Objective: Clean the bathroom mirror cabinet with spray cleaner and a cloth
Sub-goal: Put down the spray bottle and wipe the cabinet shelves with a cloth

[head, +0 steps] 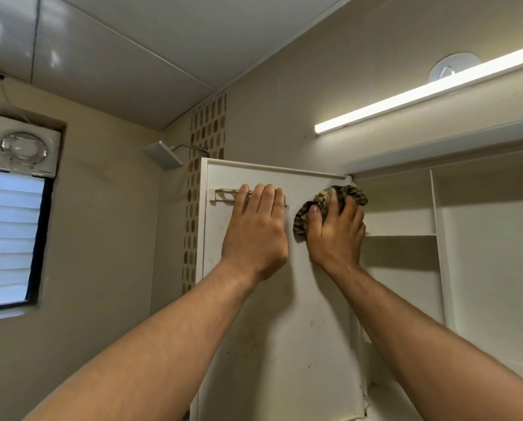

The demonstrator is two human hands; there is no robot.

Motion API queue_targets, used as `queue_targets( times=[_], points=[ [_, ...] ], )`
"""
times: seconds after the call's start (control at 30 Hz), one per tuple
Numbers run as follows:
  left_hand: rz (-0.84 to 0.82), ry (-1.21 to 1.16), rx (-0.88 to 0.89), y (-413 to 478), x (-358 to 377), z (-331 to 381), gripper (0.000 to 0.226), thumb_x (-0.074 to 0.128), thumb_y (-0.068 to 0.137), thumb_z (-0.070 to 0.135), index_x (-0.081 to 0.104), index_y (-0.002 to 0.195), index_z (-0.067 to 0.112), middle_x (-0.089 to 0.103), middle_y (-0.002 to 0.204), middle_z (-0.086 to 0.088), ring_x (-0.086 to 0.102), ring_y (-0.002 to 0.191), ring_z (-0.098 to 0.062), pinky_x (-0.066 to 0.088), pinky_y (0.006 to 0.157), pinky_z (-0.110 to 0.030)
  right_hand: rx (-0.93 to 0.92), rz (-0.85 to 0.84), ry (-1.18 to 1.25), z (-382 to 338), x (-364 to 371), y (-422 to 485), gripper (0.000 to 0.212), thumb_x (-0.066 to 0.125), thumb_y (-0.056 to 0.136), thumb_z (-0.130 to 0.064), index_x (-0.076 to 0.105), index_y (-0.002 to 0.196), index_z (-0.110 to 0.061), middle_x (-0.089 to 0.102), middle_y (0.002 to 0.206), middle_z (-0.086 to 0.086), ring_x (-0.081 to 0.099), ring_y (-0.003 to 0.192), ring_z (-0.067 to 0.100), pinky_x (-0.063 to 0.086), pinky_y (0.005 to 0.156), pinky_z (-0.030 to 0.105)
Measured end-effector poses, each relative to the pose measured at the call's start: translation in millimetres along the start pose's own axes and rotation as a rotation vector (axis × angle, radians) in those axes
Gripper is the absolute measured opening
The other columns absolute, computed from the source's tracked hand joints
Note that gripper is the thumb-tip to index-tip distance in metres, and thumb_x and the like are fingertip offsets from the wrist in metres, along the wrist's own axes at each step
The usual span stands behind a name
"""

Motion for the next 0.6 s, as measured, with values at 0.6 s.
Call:
queue_targets(
  times=[0.6],
  points=[
    [0.08,0.028,-0.407,-73,-14,-109,0.076,0.034,0.101,0.039,0.007,0.162,0.001,0.0,0.171,-0.018,-0.006,0.159,-0.031,0.002,0.128,-0.052,-0.781,-0.162,0.169,-208,-11,-25,0.044,0.035,0.104,-0.048,0.068,0.107,-0.019,0.065,0.111,-0.002,0.057,0.098,0.02,0.048,0.083,0.038]
  ],
)
Point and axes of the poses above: each hand's wrist, its own y-axis towards the middle knuckle, its own x-axis out of the palm, z = x × y, the point moved 8 cm from there along y, towards the middle knuckle
